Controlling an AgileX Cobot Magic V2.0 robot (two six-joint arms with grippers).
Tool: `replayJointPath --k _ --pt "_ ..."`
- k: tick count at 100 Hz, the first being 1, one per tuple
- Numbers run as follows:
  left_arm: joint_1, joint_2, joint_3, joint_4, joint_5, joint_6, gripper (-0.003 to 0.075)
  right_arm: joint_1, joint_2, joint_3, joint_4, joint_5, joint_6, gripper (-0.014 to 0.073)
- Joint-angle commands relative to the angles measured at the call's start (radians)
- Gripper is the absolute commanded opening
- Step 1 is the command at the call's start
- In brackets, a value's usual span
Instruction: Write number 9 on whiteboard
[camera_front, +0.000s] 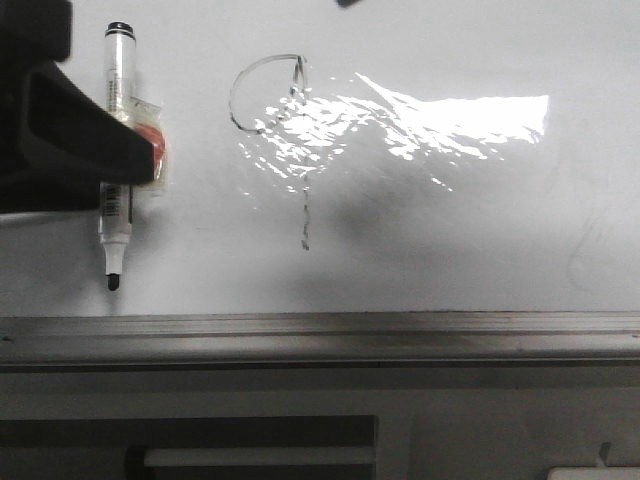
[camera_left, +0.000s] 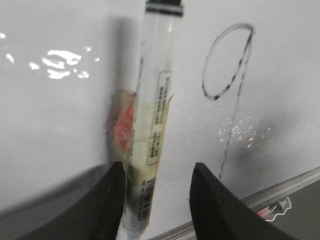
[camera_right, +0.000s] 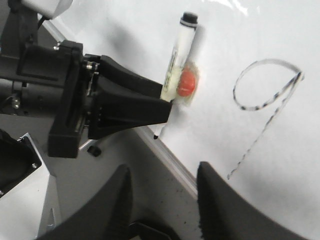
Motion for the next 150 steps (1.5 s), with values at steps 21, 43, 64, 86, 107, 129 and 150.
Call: replayJointPath --k 21,43,64,86,107,129,150 --pt "0.003 -0.231 -0.018 0.12 -0.048 0.005 0.0135 -0.006 -0.22 0.112 -0.132 -0.206 0.003 -0.0067" --pt "0.003 -0.45 0.091 0.262 -0.082 0.005 -0.002 -0.006 -0.507 0.395 -0.25 -0.457 0.003 -0.0067" --pt "0.003 -0.635 0.228 0.316 -0.107 0.005 -0.002 -0.006 -0.757 0.616 -0.264 -0.494 0.003 -0.0067" --pt "0.003 -0.698 0.291 0.316 -0.107 0.005 -0.002 -0.006 -0.936 0.716 -0.264 -0.49 0.003 -0.0067" --pt "0.003 -0.698 0.302 0.316 -0.109 0.005 -0.002 -0.006 -0.965 0.716 -0.264 -0.494 0.003 -0.0067" --pt "0.003 -0.698 0.302 0.316 -0.109 0.005 -0.002 -0.006 -0.965 0.716 -0.264 -0.494 0.003 -0.0067" --pt "0.003 -0.698 0.312 0.314 -0.109 0.005 -0.002 -0.006 -0.965 0.716 -0.264 -0.494 0.003 -0.0067"
